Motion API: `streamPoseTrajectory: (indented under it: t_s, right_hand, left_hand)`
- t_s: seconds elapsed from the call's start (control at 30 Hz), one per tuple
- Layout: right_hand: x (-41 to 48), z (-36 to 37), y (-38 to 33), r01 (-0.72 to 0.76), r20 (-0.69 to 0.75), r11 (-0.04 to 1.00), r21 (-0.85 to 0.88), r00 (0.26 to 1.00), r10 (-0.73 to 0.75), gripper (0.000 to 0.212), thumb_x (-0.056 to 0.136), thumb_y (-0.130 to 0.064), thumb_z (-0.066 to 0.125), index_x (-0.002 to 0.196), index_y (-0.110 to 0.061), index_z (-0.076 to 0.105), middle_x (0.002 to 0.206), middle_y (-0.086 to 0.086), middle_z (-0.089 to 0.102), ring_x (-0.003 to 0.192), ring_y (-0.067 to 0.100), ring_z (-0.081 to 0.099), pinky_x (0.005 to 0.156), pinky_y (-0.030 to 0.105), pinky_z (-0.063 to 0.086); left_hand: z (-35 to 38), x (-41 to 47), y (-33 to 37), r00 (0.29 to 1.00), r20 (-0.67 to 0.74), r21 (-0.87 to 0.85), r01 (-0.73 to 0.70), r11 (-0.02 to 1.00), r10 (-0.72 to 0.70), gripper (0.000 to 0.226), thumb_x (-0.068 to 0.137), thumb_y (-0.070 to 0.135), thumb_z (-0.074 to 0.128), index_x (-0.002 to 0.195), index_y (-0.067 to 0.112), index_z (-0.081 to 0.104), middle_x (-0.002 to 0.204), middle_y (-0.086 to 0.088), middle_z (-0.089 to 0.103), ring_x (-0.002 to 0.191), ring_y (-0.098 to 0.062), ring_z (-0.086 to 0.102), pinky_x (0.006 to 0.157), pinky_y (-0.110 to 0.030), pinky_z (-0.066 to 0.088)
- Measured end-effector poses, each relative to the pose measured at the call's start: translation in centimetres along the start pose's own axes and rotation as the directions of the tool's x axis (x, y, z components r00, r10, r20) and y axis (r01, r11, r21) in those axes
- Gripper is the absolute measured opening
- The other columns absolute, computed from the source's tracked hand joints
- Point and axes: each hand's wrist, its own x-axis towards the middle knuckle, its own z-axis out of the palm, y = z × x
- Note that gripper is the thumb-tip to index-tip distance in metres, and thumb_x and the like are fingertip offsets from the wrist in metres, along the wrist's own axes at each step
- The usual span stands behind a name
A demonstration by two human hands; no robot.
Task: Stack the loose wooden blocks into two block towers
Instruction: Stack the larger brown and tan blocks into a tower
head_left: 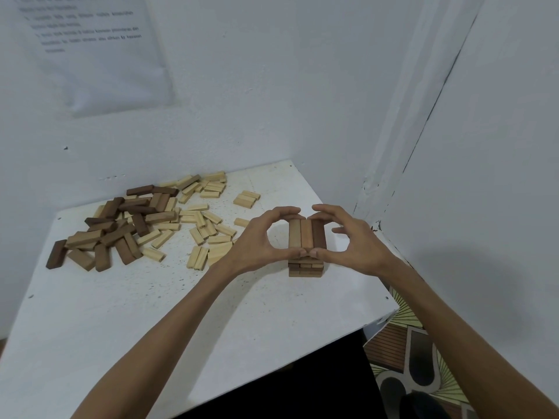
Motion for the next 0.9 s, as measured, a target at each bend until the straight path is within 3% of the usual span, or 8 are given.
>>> streamPoseTrajectory:
  t_s: [0.37,0.63,0.9]
  right_hand:
    - [0.04,0.08,-0.24,-0.016,0.008,0.999,0.032,1.000,0.015,0.080,0.082,-0.035,0.087,0.149,-0.034,0.045,0.135,-0.022,0.060,0.129,0.001,0.054,0.104,0.029,0.049]
    - [-0.01,0.05,-0.46,-0.013,-0.003,1.000,0.028,1.000,0.013,0.078,0.083,-0.038,0.086,0.149,-0.034,0.045,0.136,-0.022,0.059,0.129,0.000,0.053,0.103,0.033,0.052]
    - [-0.09,0.05,-0.41,-0.011,-0.006,1.000,0.028,1.000,0.011,0.078,0.082,-0.038,0.086,0.149,-0.033,0.046,0.136,-0.022,0.059,0.129,0.001,0.054,0.103,0.035,0.052]
  left_hand:
    - [0.04,-0.06,0.15,1.000,-0.001,-0.020,0.003,1.000,-0.003,0.079,0.075,0.031,0.093,0.143,0.024,0.052,0.131,0.015,0.067,0.131,-0.008,0.057,0.117,-0.035,0.040]
    - [0.20,0.04,0.02,1.000,-0.005,-0.043,0.016,0.999,-0.016,0.079,0.076,0.029,0.092,0.144,0.023,0.052,0.132,0.012,0.067,0.131,-0.010,0.058,0.117,-0.040,0.042]
    - [0.33,0.10,-0.17,1.000,0.002,-0.071,0.017,0.997,-0.017,0.079,0.077,0.021,0.092,0.144,0.018,0.051,0.132,0.009,0.067,0.130,-0.010,0.059,0.117,-0.032,0.042]
